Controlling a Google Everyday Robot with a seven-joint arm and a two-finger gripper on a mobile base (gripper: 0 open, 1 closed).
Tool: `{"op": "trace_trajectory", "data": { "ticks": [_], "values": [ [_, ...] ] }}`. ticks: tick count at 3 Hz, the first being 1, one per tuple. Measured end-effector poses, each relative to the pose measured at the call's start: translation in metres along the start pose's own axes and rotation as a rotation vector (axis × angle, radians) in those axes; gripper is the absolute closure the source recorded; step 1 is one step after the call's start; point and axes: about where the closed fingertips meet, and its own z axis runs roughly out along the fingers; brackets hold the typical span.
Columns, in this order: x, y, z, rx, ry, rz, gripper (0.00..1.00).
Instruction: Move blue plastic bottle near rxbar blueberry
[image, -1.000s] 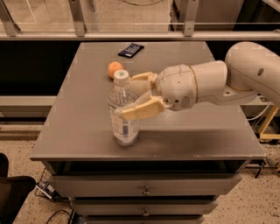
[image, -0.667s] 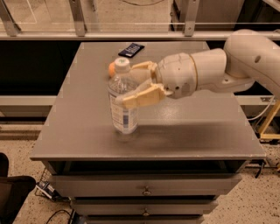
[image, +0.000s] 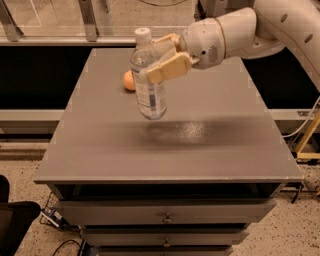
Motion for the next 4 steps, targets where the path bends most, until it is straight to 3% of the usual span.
{"op": "trace_trajectory", "data": {
  "ticks": [1, 2, 3, 4],
  "values": [
    [0.014, -0.047, -0.014, 0.003, 0.057, 0.033, 1.00],
    [0.016, -0.095, -0.034, 0.088, 0.067, 0.029, 1.00],
    [-0.012, -0.137, -0.073, 0.270, 0.035, -0.047, 1.00],
    [-0.034, -0.168, -0.110, 0.464, 0.010, -0.082, 1.00]
  ]
}}
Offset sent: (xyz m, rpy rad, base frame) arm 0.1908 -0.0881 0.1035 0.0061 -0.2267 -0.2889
